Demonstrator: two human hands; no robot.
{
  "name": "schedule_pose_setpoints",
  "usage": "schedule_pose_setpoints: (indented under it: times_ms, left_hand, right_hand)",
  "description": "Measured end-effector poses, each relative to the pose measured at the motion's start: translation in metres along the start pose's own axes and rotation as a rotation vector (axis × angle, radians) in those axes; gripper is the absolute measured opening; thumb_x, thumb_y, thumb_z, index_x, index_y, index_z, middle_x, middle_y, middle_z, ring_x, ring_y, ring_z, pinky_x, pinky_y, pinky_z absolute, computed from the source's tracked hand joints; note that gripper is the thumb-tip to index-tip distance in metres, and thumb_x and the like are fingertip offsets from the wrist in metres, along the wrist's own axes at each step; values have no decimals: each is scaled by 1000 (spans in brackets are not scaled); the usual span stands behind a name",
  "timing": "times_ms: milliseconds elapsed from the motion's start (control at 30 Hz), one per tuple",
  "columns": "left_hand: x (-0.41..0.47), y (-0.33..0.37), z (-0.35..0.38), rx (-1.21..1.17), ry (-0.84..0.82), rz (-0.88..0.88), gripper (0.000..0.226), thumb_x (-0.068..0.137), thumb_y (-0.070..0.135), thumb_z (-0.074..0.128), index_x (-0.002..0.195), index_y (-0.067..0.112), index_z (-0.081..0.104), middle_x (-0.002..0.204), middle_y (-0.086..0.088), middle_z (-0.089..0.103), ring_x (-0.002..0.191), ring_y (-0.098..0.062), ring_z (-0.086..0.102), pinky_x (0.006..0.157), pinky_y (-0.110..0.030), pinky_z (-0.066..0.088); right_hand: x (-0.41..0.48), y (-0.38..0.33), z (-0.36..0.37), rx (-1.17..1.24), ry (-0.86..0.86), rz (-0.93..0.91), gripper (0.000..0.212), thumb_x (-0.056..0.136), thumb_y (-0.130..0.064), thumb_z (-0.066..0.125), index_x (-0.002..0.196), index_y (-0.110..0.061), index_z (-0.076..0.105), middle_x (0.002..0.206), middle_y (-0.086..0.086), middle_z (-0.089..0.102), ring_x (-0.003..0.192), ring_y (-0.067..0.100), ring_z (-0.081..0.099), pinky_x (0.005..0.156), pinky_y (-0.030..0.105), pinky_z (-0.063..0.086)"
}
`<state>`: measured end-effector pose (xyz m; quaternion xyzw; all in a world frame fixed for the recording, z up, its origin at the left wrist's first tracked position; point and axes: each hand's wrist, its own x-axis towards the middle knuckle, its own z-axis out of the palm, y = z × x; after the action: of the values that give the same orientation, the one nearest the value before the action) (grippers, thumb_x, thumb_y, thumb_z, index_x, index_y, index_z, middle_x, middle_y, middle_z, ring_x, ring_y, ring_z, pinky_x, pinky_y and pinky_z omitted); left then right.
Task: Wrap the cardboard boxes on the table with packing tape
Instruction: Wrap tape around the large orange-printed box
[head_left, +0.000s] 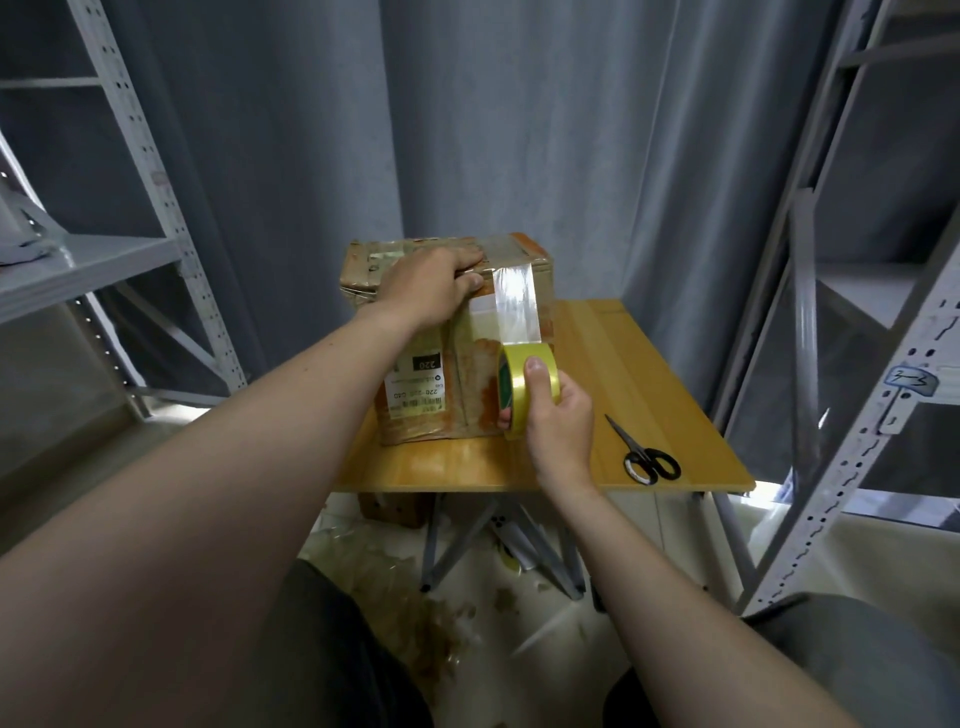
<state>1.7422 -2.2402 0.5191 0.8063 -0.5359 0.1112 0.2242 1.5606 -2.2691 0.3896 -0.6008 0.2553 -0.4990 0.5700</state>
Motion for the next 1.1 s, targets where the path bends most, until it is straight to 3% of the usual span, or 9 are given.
schedule_pose_setpoints:
  times_ms: [233,433,533,633,733,800,900,1000,1100]
  left_hand:
    - [-1,-1,2,-13,11,10,44,106,41,54,149,31,56,154,6,54,143,-26,48,110,-45,43]
    - [-7,-1,1,-44,27,62,51,104,36,57,154,31,48,160,4,47,148,-29,41,118,-49,37]
    - [-27,-8,3,-324,331,100,56,97,21,63,151,25,50,161,-4,44,152,-24,36,124,-44,30]
    - [-57,-21,16,-403,701,74,53,89,11,62,142,11,53,146,-9,51,143,-22,44,120,-40,38]
    - [-86,-42,46,-488,907,-171,61,83,8,64,141,6,46,141,-14,41,137,-28,41,118,-39,36]
    - [-99,-56,66,-630,819,-465,66,84,13,64,144,10,38,145,-10,35,138,-25,38,116,-39,36]
    - [-107,-74,94,-807,387,-825,59,91,24,68,138,13,35,136,-6,48,127,-27,52,98,-36,42]
    - [-109,-82,116,-921,141,-912,47,96,35,68,131,12,46,122,-6,65,111,-28,64,98,-42,51]
    - [-112,-79,125,-857,214,-897,32,97,39,67,116,23,47,104,6,64,94,-17,64,75,-36,50]
  right_hand:
    - [-11,33,1,-85,29,237,35,104,-50,54,93,-22,70,68,0,75,56,15,72,50,23,55]
    - [-5,36,2,-53,-107,311,38,103,-50,57,103,-15,72,80,10,78,73,24,77,79,49,64]
    - [2,36,-7,-154,-81,321,52,104,-57,48,107,-11,72,96,13,76,83,20,71,73,37,55]
    - [10,38,-17,-206,49,284,47,107,-56,39,98,-20,69,92,1,70,81,11,63,64,28,40]
    - [24,41,-27,-251,173,236,32,109,-48,41,94,-25,58,88,-7,63,77,5,56,60,23,34]
    - [36,43,-32,-260,175,244,31,109,-47,42,94,-24,56,88,-6,61,78,9,56,60,26,33]
    - [50,44,-35,-280,101,351,43,108,-56,35,90,-25,58,90,-4,62,82,14,56,64,32,34]
    - [55,46,-30,-240,-25,467,62,106,-66,23,83,-24,63,103,6,72,97,25,64,84,42,46]
    - [53,47,-23,-232,-58,467,67,105,-69,21,84,-22,64,105,8,74,102,29,67,97,47,48]
